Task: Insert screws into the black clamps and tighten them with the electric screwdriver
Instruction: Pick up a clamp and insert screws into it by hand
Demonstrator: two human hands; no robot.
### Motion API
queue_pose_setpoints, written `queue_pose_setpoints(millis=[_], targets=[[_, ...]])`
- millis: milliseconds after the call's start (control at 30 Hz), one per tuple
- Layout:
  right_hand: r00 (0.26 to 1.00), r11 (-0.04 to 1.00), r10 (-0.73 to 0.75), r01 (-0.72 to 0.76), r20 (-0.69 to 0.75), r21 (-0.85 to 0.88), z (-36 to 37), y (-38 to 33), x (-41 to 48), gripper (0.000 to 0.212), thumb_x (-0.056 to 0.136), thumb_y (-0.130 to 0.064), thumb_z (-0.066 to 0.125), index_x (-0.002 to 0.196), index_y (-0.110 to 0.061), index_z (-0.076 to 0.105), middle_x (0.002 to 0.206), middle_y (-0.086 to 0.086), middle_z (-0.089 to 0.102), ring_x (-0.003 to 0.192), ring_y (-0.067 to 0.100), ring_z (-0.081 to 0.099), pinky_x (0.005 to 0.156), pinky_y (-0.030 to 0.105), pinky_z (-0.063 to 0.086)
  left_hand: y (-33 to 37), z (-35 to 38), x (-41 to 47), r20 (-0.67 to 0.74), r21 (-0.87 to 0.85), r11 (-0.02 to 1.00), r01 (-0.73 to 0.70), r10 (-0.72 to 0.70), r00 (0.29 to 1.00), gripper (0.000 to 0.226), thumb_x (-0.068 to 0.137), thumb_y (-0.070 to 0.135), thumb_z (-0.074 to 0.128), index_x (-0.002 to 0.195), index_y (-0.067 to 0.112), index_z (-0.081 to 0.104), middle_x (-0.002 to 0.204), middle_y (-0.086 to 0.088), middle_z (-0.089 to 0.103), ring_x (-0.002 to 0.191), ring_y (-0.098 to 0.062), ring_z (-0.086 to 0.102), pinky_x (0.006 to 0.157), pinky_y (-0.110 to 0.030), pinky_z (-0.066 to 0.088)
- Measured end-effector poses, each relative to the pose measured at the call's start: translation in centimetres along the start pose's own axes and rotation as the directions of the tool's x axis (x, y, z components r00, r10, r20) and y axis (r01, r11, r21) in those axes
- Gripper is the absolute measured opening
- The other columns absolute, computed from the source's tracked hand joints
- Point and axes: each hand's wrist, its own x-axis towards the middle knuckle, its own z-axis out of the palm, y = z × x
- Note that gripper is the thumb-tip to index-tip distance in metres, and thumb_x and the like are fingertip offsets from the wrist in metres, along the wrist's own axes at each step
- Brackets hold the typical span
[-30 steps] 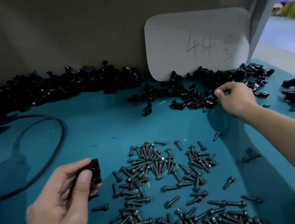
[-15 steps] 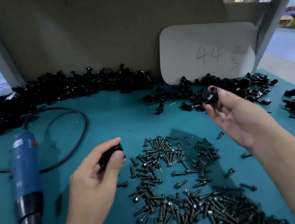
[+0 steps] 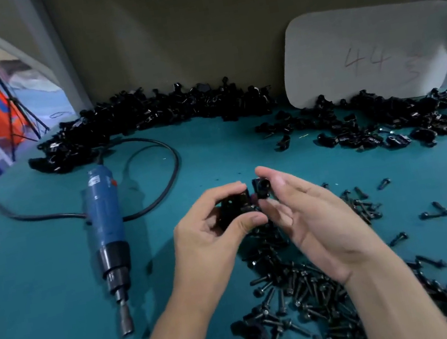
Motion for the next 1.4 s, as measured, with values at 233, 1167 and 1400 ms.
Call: queue_pose_setpoints(millis=[233,1167,1400], targets=[[0.992,0.995,-0.066,0.074,0.108,-0.071,-1.0,1.4,1.1,0.041,0.075,-0.029,0.078,0.115,-0.021,0.078,0.107,-0.006,0.076,0.097,0.008,0.07,0.085,0.02,0.055,-0.5,-0.2,0.3,0.0,0.048,0.997,-0.058,0.058,0.998,0.036,0.082,0.015,0.085,0.112,0.032,0.077,0.111,0.009,0.078,0.104,-0.012,0.074,0.092,-0.024,0.057],[0.989,0.998,-0.055,0.054,0.138,0.007,-0.3,1.8,1.4,0.035,0.079,-0.026,0.074,0.112,-0.015,0.079,0.114,0.01,0.076,0.089,0.016,0.074,0.081,0.028,0.059,-0.3,-0.3,0.3,0.005,0.065,0.993,-0.094,0.094,0.996,0.034,0.083,0.013,0.084,0.114,0.023,0.075,0.112,0.007,0.078,0.107,-0.019,0.074,0.095,-0.036,0.059],[0.992,0.996,-0.084,0.083,0.091,0.011,-0.1,1.9,1.4,0.013,0.084,-0.025,0.068,0.088,-0.024,0.08,0.087,-0.004,0.072,0.077,0.011,0.071,0.075,0.026,0.059,-0.2,-0.2,0.2,-0.017,0.09,0.989,-0.114,0.116,0.993,0.034,0.082,0.018,0.085,0.112,0.029,0.075,0.111,0.011,0.077,0.106,-0.013,0.074,0.091,-0.021,0.056]])
